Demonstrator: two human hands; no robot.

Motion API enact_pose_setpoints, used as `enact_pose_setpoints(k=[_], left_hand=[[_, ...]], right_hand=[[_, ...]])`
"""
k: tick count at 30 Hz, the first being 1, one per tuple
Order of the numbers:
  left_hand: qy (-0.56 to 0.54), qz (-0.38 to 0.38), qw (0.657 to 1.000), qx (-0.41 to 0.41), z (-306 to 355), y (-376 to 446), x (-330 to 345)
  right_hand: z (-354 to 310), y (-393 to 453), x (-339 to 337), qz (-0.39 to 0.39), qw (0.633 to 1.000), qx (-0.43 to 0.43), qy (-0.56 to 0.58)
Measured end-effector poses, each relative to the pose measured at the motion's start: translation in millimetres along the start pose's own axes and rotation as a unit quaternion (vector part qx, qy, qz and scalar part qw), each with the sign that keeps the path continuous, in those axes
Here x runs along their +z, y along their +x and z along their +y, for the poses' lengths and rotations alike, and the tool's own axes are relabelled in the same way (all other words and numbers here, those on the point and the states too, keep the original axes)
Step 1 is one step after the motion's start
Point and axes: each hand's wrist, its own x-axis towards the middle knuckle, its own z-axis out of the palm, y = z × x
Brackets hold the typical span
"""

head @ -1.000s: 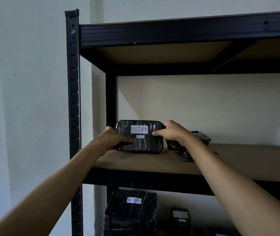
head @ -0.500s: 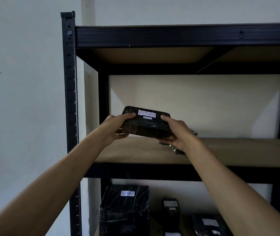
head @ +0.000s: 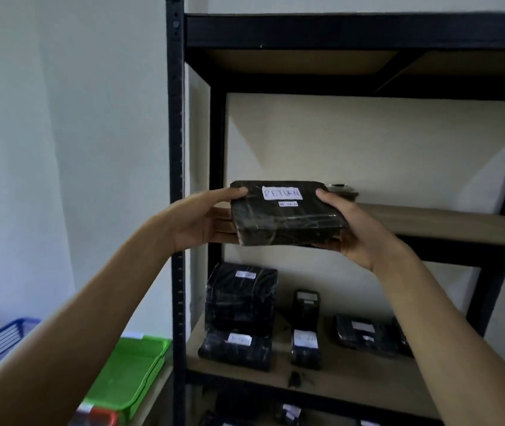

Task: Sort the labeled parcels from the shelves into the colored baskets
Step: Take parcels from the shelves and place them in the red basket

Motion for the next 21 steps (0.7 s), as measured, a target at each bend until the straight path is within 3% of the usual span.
enact_pose_setpoints(k=[5,12,21], left_hand=[[0.02,0.034,0.995,-0.089,-53,-53,-11],[-0.052,0.138,0.977,-0.151,-147,-119,-62],[-0.107,0.232,0.94,-0.228,-231,-204,-218]], right_hand=[[48,-42,33,-0.034,0.996,0.076,-0.04],[140,-62,101,-0.055,0.985,0.165,-0.012],[259,-17,259,-0.1,0.97,0.221,-0.006]])
